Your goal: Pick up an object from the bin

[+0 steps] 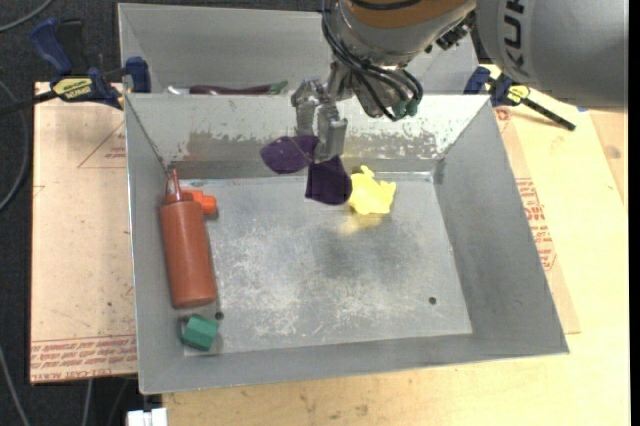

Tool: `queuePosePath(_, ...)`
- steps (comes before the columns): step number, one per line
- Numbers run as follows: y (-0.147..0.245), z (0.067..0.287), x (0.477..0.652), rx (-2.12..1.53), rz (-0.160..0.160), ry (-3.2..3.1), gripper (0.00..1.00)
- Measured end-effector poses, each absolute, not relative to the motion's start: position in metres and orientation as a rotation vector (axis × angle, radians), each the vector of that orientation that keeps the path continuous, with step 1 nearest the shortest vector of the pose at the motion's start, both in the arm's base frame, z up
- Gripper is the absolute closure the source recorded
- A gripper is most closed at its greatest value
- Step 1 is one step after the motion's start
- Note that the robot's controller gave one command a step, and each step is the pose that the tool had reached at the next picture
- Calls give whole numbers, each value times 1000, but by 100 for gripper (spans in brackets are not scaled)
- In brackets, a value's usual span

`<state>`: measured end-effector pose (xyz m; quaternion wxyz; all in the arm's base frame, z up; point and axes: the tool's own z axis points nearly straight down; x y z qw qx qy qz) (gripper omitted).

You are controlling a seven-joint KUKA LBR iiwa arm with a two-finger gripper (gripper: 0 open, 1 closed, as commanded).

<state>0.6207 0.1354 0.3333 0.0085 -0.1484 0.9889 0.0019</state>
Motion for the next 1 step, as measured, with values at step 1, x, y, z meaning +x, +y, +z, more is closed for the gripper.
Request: queuePosePath(1, 135, 333, 621, -464, 6, 3091, 100)
